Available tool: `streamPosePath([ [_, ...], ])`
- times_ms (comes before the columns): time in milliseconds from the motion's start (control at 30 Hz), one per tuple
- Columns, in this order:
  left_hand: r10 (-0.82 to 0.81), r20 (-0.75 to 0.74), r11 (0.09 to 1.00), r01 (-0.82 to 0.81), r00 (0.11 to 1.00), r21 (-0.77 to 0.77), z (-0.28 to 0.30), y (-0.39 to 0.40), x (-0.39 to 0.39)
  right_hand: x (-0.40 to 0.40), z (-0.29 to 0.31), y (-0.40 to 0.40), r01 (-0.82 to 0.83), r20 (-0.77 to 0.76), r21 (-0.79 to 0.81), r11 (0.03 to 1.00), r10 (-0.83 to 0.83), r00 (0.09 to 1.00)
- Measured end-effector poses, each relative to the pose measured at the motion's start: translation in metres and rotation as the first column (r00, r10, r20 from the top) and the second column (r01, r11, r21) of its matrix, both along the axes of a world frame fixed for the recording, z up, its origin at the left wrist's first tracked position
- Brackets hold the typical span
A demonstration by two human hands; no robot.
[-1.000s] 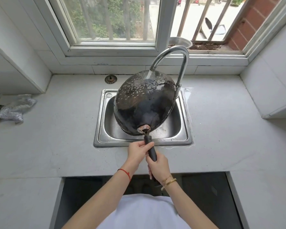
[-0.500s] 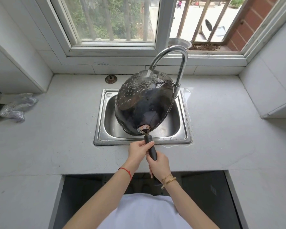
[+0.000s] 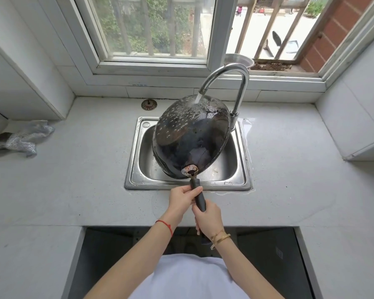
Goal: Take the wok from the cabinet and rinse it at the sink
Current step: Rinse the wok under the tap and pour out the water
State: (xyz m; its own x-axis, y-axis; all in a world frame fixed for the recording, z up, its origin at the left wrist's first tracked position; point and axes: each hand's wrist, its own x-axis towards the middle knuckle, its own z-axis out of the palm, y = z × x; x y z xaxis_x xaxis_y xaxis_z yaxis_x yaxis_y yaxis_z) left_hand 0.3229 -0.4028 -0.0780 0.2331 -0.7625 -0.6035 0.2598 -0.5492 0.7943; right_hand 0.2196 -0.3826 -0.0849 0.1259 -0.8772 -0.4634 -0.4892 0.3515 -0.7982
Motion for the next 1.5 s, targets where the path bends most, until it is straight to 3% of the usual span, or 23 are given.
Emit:
streamPosePath([
  [1500,-0.014,-0.043,1.000,0.015,0.999,0.027,-0.0079,0.0050,0.0027,0.0032,-0.0016,0.0054,0.008,-0.030,0.086,0.996,-0.005,1.000],
])
